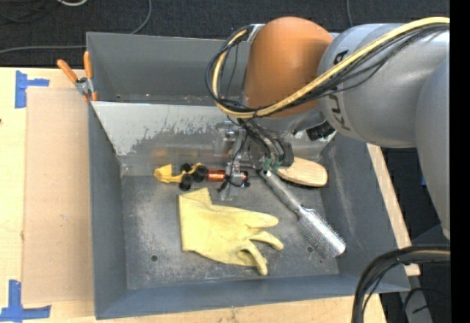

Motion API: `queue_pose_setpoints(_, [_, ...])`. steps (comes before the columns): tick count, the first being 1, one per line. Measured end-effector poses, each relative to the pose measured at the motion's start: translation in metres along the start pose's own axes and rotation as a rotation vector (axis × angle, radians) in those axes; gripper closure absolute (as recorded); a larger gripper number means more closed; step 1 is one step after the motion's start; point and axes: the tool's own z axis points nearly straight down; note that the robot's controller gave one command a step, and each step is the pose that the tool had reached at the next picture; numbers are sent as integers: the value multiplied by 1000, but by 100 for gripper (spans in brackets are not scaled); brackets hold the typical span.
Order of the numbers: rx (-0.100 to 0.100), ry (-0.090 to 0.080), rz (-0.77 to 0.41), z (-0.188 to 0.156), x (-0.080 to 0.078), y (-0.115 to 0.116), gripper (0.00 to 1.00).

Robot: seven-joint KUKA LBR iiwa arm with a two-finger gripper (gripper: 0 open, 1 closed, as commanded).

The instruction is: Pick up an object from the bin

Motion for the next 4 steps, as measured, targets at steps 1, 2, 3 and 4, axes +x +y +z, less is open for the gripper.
queue_pose_setpoints(1, [0,0,0,0,0,0,0])
queue_pose_setpoints(2, [0,10,-101,68,27,14,0])
queue_pose_setpoints(3, [-1,-10,23,55,2,3,0])
queue_pose_setpoints(4, [0,11,-9,112,30,22,0])
